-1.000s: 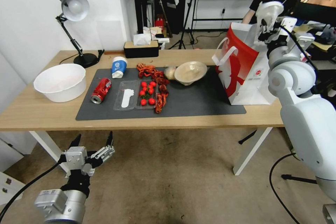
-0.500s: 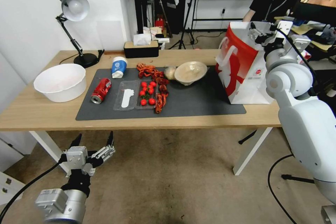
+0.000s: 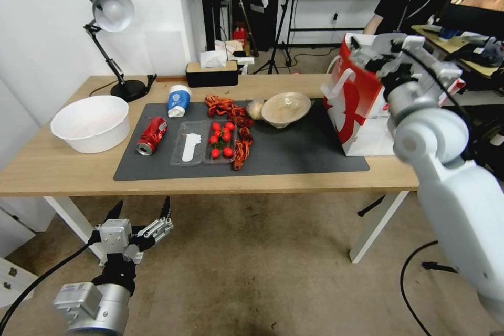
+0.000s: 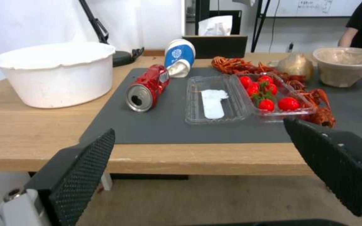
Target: Pick up the trash from the table and place it into the takeout bag.
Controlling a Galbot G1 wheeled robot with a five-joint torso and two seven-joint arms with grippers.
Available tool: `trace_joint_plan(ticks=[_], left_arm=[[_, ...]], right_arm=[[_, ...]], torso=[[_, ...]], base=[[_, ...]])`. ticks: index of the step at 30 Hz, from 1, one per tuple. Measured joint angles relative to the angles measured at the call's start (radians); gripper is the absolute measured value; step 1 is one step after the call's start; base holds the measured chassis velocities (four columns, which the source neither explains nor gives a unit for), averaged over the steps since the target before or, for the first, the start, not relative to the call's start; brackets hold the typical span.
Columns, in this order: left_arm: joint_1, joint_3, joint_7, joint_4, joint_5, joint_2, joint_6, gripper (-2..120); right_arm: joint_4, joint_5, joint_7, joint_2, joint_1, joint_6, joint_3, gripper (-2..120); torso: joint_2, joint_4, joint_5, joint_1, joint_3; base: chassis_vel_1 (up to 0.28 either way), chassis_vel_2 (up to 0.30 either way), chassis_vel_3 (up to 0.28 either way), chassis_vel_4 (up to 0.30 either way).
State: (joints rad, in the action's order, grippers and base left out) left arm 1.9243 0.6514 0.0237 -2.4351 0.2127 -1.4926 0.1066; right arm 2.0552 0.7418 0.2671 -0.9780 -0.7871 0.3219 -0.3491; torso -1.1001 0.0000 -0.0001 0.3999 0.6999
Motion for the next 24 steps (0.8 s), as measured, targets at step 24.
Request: trace_joint_plan(ticks=[24], left_arm=[[-0.005, -0.004, -0.01, 0.02, 0.003, 0.012, -0.022, 100]], right_arm=[[0.063, -0.359, -0.151, -0.144, -0.703, -0.523, -0.078, 100]], torso=[[0.0, 0.0003, -0.0001, 0.0, 0.0]], base=[[0.0, 0.0, 0.0, 0.0]])
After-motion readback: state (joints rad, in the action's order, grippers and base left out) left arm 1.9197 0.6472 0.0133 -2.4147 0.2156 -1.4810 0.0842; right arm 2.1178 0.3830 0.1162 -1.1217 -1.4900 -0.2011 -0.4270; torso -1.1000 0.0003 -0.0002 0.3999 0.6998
